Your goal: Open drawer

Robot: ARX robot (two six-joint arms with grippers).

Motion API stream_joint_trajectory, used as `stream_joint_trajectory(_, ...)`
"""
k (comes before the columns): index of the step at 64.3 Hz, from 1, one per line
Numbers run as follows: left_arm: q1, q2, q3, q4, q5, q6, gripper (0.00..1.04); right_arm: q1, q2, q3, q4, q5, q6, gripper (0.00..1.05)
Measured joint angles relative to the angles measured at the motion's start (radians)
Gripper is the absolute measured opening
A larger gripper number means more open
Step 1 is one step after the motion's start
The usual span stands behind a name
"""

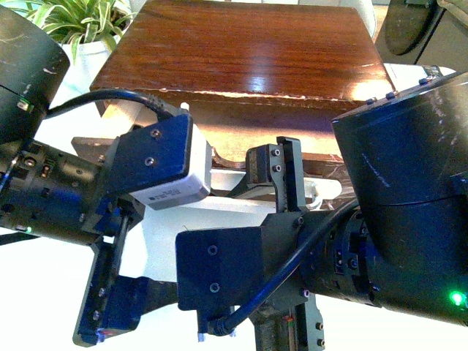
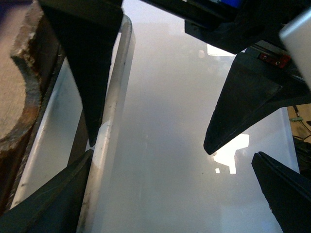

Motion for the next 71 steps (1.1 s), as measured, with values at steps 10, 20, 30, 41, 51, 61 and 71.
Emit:
stream_joint_trajectory(10,0.082,-0.055,-0.008,-0.029,0.014,-0.06,0.96,-0.009,-0.004,-0.016,0.019,0.017,0.018,0.96)
stream_joint_trajectory(20,0.125,-0.068,-0.008,-0.035,-0.009,-0.056,0.96,-0.008,-0.004,-0.031,0.031,0.03,0.027,0.96)
stream_joint_trajectory(30,0.129,-0.071,-0.01,-0.035,-0.011,-0.056,0.96,-0.004,-0.004,-0.047,0.077,0.043,0.034,0.96)
stream_joint_trajectory(41,0.132,-0.072,-0.012,-0.035,-0.01,-0.059,0.96,0.009,-0.009,-0.071,0.135,0.069,0.036,0.96)
stream_joint_trajectory(51,0.138,-0.079,-0.013,-0.037,-0.008,-0.064,0.96,0.014,-0.031,-0.088,0.149,0.071,0.05,0.96)
stream_joint_trajectory(61,0.154,-0.107,-0.013,-0.066,0.013,-0.09,0.96,-0.005,-0.089,-0.105,0.138,0.071,0.065,0.96)
stream_joint_trajectory(71,0.176,-0.148,-0.01,-0.101,0.043,-0.119,0.96,-0.048,-0.151,-0.108,0.106,0.059,0.1,0.96)
